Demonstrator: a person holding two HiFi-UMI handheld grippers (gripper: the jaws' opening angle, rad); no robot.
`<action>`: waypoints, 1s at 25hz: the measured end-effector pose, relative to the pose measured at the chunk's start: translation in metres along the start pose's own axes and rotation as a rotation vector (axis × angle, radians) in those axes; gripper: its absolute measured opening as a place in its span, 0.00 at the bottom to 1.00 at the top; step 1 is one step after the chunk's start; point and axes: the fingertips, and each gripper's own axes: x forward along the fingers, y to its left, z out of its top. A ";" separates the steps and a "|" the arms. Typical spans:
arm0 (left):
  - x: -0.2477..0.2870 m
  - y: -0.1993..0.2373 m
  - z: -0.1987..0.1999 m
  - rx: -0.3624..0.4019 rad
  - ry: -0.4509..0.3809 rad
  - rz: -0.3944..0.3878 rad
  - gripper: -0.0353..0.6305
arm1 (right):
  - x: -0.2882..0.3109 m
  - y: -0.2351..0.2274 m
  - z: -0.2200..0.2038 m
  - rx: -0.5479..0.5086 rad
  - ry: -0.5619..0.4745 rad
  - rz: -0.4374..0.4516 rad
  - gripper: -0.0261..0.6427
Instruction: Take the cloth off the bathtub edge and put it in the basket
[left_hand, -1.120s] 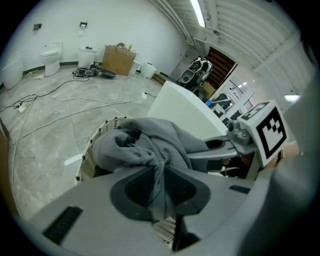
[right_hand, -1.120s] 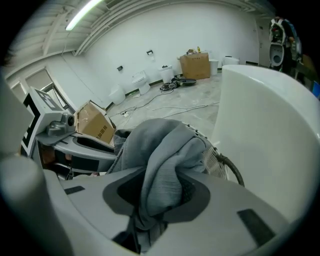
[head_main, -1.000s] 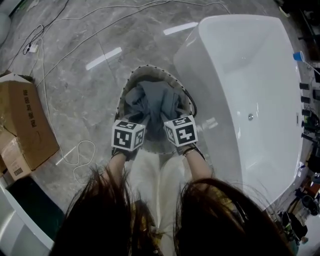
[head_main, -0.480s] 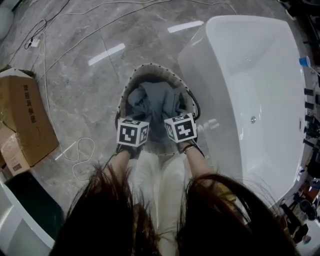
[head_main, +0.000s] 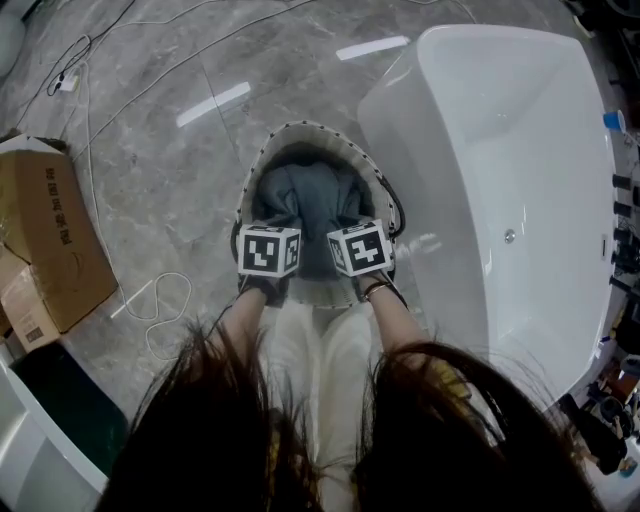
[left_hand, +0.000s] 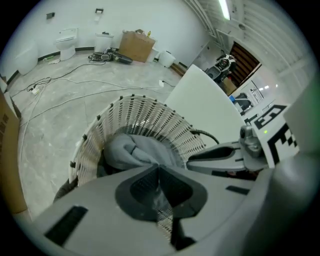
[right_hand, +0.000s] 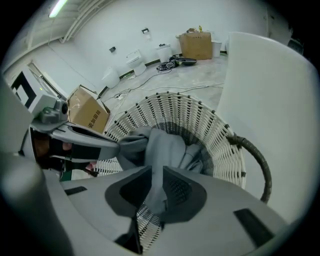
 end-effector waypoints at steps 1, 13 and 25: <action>0.001 0.002 -0.002 0.007 0.018 0.011 0.09 | 0.001 0.001 -0.001 0.008 0.004 -0.001 0.15; -0.010 -0.005 0.005 0.044 -0.016 0.018 0.09 | -0.013 0.009 -0.005 -0.012 0.012 -0.011 0.15; -0.048 -0.027 0.020 0.050 -0.078 -0.004 0.09 | -0.064 0.015 0.016 -0.049 -0.027 -0.053 0.15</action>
